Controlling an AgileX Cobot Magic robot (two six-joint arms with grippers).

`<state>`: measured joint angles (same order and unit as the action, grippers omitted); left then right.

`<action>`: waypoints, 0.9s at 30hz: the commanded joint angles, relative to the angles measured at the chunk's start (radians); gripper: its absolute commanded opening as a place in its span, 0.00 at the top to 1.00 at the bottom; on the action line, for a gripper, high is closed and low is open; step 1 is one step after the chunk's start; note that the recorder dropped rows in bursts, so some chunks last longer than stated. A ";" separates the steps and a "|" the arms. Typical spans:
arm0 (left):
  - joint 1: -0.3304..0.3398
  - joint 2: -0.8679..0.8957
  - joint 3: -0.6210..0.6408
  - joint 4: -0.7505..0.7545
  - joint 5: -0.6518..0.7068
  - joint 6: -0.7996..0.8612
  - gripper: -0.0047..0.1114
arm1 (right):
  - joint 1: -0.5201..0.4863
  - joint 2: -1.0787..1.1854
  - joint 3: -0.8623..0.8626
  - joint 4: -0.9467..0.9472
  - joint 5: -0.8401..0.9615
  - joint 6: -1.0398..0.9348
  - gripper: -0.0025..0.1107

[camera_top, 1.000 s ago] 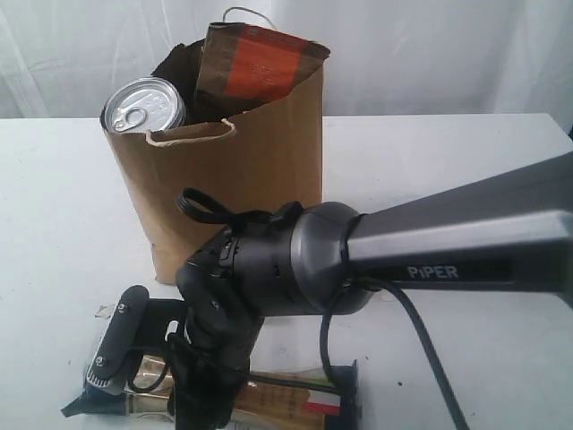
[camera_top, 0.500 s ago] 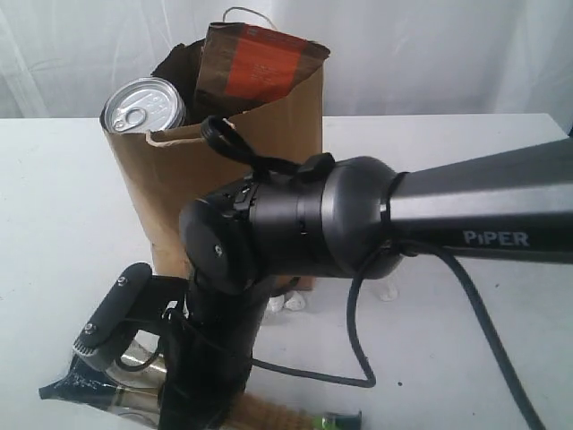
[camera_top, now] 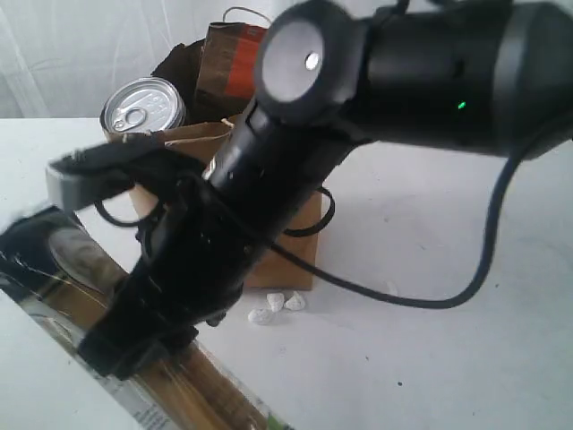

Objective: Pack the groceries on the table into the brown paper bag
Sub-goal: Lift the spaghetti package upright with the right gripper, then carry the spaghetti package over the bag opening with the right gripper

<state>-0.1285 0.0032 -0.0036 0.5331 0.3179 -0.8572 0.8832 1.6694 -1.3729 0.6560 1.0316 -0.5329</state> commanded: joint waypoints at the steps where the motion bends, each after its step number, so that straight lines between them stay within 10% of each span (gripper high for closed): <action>1: -0.002 -0.003 0.004 0.007 -0.002 0.002 0.96 | -0.021 -0.101 -0.074 0.267 0.083 -0.020 0.98; 13: -0.002 -0.003 0.004 0.007 -0.002 0.002 0.96 | -0.139 -0.143 -0.402 0.716 -0.085 -0.088 0.98; 27: -0.002 -0.003 0.004 0.007 -0.002 0.002 0.96 | -0.226 -0.026 -0.452 0.413 -0.722 -0.556 0.98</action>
<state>-0.1285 0.0032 -0.0036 0.5331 0.3179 -0.8555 0.6642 1.6357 -1.8137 1.1077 0.4307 -1.0632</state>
